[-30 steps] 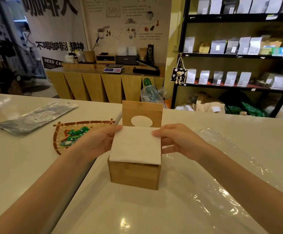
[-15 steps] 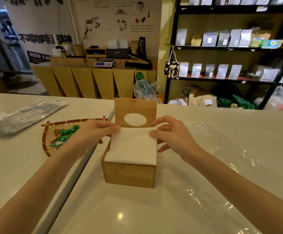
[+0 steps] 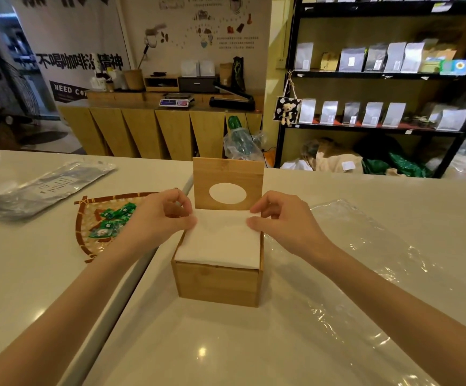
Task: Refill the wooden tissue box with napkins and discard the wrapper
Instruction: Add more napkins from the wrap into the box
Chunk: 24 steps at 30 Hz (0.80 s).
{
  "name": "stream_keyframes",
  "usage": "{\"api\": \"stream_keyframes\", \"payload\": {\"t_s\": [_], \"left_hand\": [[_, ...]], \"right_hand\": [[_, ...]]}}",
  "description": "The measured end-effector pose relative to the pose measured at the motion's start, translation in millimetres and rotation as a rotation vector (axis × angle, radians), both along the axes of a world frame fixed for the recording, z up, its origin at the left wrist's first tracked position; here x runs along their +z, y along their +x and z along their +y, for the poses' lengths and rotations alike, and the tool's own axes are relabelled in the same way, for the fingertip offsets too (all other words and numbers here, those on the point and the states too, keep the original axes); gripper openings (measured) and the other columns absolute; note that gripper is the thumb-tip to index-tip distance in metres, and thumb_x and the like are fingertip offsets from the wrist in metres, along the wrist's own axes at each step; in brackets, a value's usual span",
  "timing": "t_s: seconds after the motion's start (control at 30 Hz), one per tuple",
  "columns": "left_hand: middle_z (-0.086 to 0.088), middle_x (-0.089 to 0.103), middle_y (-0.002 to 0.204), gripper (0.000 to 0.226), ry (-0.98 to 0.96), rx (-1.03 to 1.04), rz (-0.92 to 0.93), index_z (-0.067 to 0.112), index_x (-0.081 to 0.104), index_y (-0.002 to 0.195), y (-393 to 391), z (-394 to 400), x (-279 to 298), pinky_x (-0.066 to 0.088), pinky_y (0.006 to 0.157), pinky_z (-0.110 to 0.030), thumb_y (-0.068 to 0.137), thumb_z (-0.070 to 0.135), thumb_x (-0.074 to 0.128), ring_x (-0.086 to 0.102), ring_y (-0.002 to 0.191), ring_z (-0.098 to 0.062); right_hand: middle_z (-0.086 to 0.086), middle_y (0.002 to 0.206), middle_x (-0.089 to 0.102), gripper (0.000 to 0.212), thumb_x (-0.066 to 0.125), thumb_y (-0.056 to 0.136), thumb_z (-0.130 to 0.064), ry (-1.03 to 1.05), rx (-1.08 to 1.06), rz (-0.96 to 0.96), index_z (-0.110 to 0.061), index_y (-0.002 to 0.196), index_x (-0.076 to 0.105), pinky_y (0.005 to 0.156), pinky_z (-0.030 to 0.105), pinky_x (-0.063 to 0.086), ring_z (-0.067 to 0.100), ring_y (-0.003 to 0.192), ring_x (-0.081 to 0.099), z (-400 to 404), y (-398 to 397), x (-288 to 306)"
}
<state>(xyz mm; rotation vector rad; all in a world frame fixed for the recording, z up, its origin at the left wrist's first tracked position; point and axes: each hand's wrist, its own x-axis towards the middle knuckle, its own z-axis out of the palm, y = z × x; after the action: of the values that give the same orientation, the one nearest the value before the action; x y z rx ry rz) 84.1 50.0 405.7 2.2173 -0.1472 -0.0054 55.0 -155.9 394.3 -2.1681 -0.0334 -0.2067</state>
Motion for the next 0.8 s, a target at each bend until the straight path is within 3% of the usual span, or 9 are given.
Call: {"api": "stream_keyframes", "payload": {"t_s": [0.13,0.3,0.6,0.7,0.8], "left_hand": [[0.01,0.066,0.08,0.019,0.111,-0.05,-0.086,0.026,0.069,0.07,1,-1,0,0.04,0.063,-0.013,0.077,0.009,0.067,0.057,0.08,-0.004],[0.01,0.063,0.081,0.015,0.337,-0.099,-0.142,0.024,0.074,0.085,-1,-5,5,0.039,0.059,-0.013,0.08,0.013,0.065,0.053,0.075,-0.006],[0.005,0.066,0.096,0.019,0.797,-0.205,-0.237,0.029,0.07,0.096,-5,-25,13,0.053,0.078,-0.026,0.085,0.023,0.056,0.058,0.086,-0.013],[0.006,0.063,0.09,0.019,0.92,-0.248,-0.278,0.03,0.068,0.092,-5,-30,9,0.047,0.074,-0.029,0.087,0.022,0.052,0.057,0.088,-0.015],[0.004,0.062,0.088,0.02,0.979,-0.238,-0.312,0.03,0.067,0.09,-3,-33,3,0.04,0.078,-0.034,0.088,0.02,0.05,0.056,0.095,-0.02]], "right_hand": [[-0.002,0.086,0.066,0.012,0.073,0.074,-0.027,-0.14,-0.01,-0.021,-0.028,0.077,0.062,0.077,0.036,0.053,0.012,0.082,0.061,2,1,4],[-0.009,0.08,0.057,0.012,0.069,0.078,-0.027,-0.423,0.006,-0.024,-0.028,0.079,0.058,0.066,0.027,0.045,0.013,0.085,0.058,12,-2,3],[0.0,0.092,0.062,0.008,0.061,0.081,-0.019,-0.698,0.063,0.016,-0.022,0.087,0.057,0.063,0.028,0.037,0.022,0.088,0.058,23,-1,12],[0.005,0.098,0.064,0.015,0.058,0.082,-0.014,-0.797,0.065,0.05,-0.017,0.096,0.06,0.064,0.03,0.038,0.025,0.087,0.058,29,2,10],[0.005,0.091,0.062,0.015,0.055,0.083,-0.01,-0.894,0.045,0.031,-0.016,0.097,0.06,0.061,0.031,0.035,0.023,0.076,0.049,35,3,8]]}}
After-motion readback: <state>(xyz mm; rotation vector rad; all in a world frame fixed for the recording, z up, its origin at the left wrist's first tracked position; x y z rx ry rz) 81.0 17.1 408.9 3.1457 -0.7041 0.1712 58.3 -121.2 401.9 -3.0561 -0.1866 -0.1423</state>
